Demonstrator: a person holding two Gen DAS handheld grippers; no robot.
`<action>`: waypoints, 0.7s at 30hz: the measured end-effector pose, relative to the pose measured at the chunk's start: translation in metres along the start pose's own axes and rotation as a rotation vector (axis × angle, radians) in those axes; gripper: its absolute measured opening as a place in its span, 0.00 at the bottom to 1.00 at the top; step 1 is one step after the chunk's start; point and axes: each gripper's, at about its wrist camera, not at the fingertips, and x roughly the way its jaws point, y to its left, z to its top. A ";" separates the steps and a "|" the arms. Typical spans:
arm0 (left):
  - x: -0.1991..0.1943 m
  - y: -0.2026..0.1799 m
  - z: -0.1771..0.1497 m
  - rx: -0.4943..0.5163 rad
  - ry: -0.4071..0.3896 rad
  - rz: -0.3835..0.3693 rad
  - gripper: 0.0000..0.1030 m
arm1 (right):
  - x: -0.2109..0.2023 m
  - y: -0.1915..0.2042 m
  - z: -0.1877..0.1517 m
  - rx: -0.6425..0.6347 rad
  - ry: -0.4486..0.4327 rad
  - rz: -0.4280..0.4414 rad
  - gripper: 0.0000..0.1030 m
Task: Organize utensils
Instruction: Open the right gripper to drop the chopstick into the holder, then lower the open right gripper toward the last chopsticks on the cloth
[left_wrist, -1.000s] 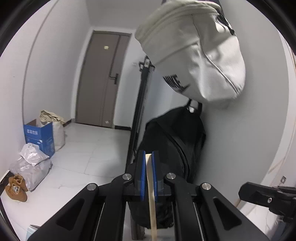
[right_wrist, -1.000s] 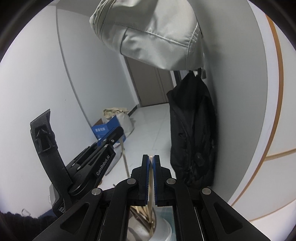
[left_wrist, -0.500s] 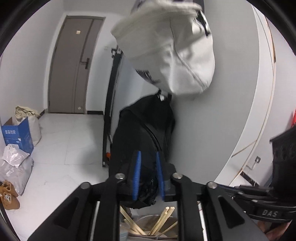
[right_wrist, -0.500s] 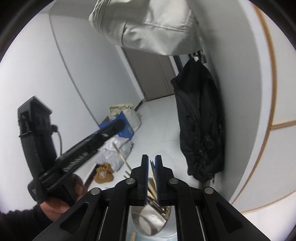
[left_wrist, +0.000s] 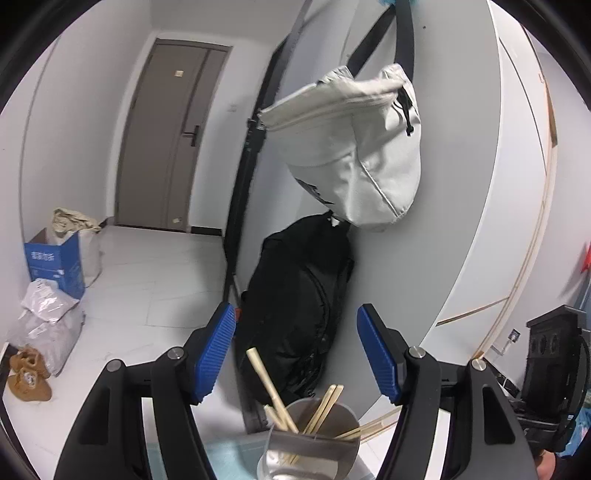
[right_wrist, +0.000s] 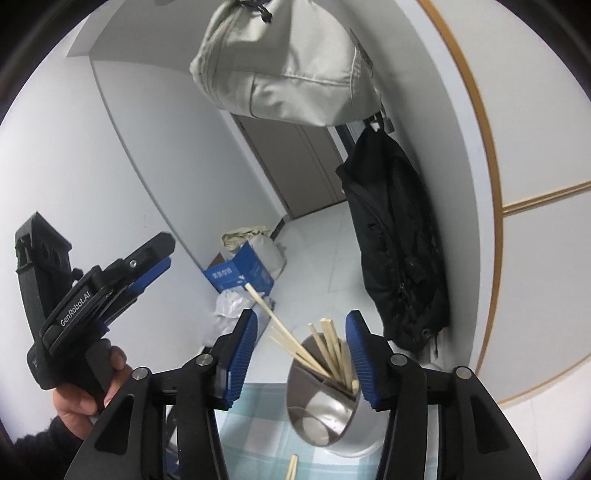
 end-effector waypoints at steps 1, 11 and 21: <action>-0.003 0.000 0.000 -0.004 0.004 0.009 0.62 | -0.003 0.002 -0.001 -0.006 -0.005 0.002 0.53; -0.038 0.001 -0.025 -0.070 0.001 0.131 0.78 | -0.043 0.022 -0.020 -0.058 -0.064 0.025 0.66; -0.064 -0.006 -0.068 -0.050 0.022 0.231 0.80 | -0.070 0.038 -0.067 -0.113 -0.119 0.036 0.84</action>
